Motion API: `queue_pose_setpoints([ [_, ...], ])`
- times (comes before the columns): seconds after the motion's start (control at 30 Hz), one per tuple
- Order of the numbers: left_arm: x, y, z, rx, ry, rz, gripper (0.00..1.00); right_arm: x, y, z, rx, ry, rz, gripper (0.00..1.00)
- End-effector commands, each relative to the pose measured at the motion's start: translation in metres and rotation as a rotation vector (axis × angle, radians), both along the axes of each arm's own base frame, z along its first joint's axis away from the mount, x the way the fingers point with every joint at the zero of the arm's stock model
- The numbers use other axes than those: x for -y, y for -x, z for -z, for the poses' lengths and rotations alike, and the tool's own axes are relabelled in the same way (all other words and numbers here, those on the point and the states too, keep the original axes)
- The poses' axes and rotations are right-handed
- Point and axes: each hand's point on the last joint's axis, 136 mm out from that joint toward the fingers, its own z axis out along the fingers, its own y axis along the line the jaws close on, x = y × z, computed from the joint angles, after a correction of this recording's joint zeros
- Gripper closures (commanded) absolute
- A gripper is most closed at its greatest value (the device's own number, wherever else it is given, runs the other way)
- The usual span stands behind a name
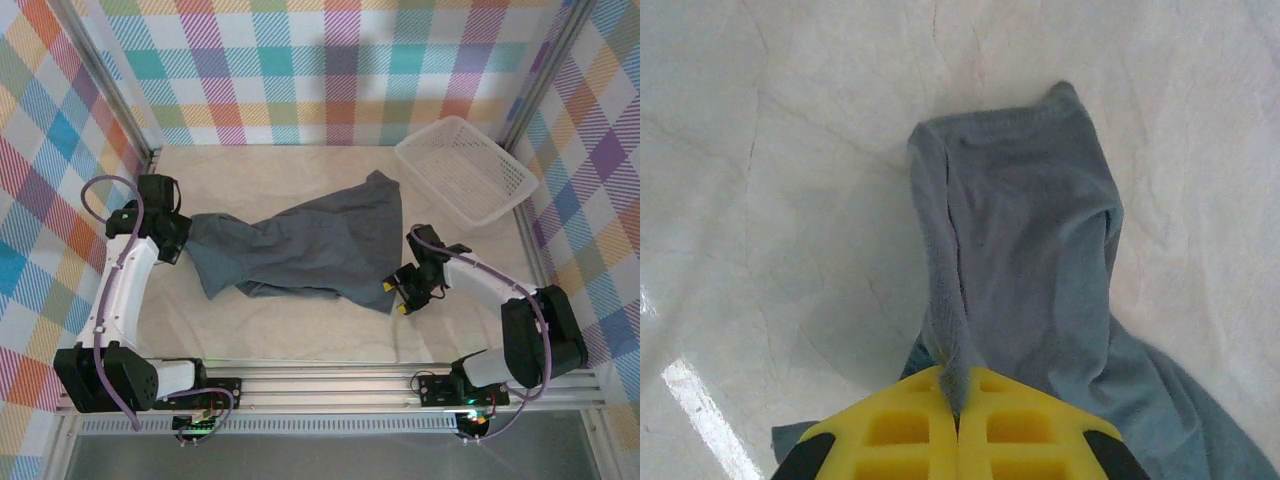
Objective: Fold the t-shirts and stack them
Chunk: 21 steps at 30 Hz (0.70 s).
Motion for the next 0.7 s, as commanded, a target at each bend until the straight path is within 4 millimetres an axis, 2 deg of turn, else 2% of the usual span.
queue_pose_setpoints([
  [0.0, 0.006, 0.002, 0.001, 0.007, 0.015, 0.011, 1.00, -0.005, 0.016, 0.002, -0.072, 0.014, -0.028, 0.46],
  [0.07, 0.008, 0.000, 0.002, 0.004, 0.018, 0.017, 1.00, -0.009, 0.021, 0.009, -0.097, -0.004, 0.000, 0.46],
  [0.33, 0.012, -0.001, 0.008, -0.012, 0.019, 0.035, 1.00, -0.025, 0.016, 0.019, -0.151, -0.003, 0.001, 0.46],
  [0.4, 0.013, -0.002, 0.009, -0.014, 0.021, 0.038, 1.00, -0.023, 0.012, 0.027, -0.155, 0.015, 0.009, 0.48],
  [0.43, 0.013, -0.003, 0.009, -0.011, 0.020, 0.039, 1.00, -0.023, 0.006, 0.032, -0.147, 0.022, 0.010, 0.52],
  [0.47, 0.013, -0.003, 0.009, -0.011, 0.022, 0.041, 1.00, -0.024, -0.001, 0.035, -0.134, 0.021, 0.008, 0.61],
  [0.53, 0.014, -0.004, 0.011, -0.012, 0.025, 0.049, 1.00, -0.025, -0.028, 0.035, -0.055, 0.041, -0.030, 0.87],
  [0.57, 0.015, -0.005, 0.011, -0.012, 0.027, 0.055, 1.00, -0.022, -0.044, 0.030, -0.008, 0.070, -0.053, 0.95],
  [0.6, 0.017, -0.006, 0.013, -0.013, 0.036, 0.063, 1.00, -0.019, -0.064, 0.022, 0.054, 0.100, -0.086, 1.00],
  [0.67, 0.024, -0.010, 0.017, -0.001, 0.057, 0.089, 1.00, -0.010, -0.105, 0.001, 0.181, 0.156, -0.137, 1.00],
])
